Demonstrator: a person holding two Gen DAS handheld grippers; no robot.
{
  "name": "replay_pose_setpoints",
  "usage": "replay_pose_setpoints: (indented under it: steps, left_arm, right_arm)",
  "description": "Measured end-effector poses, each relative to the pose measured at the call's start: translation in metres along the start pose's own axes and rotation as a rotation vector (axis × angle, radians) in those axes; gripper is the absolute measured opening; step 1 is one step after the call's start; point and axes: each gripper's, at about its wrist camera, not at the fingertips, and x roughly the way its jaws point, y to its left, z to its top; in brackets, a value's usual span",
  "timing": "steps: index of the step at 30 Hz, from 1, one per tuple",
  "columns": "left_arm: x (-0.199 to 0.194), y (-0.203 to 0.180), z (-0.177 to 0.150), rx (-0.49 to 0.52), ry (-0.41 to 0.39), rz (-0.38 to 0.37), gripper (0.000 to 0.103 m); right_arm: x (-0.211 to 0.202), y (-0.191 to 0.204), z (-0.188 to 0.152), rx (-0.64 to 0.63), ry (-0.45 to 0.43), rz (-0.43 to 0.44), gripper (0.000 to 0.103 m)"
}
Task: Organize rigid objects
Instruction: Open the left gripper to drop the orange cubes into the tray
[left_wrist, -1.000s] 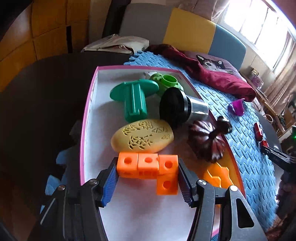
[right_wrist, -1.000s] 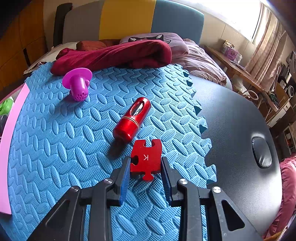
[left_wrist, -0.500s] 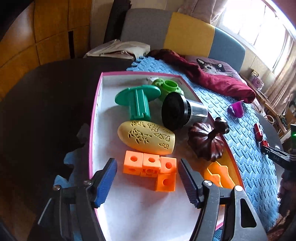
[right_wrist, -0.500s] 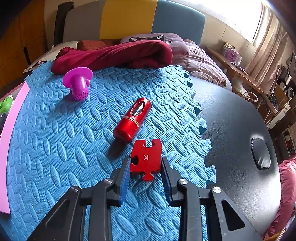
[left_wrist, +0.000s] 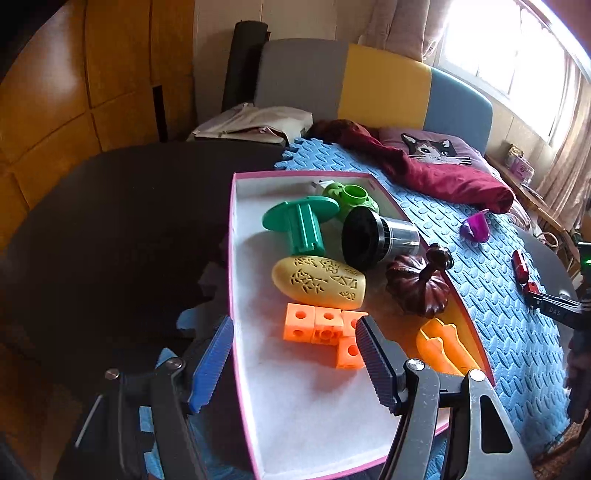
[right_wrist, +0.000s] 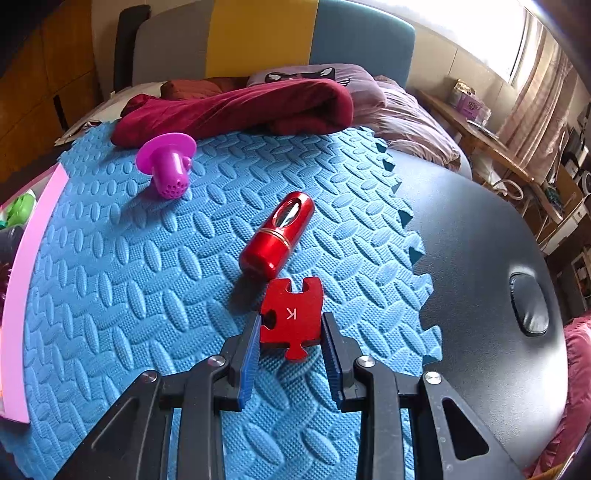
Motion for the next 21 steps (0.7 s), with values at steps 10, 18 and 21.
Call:
replay_pose_setpoints:
  steps: [10,18,21]
  left_arm:
    - [-0.013,0.005,0.001,0.005,-0.043,0.032,0.069]
    - [-0.012,0.011,0.001,-0.011,-0.038,0.03,0.069]
    - [-0.012,0.013,0.002,-0.013,-0.037,0.033,0.069]
  right_arm:
    - [-0.008,0.01,-0.003,-0.008,0.015,0.076,0.031]
    - [-0.059,0.062,-0.006,-0.102,-0.122,0.313,0.031]
    - [-0.078,0.097,-0.011,-0.183,-0.152,0.391,0.031]
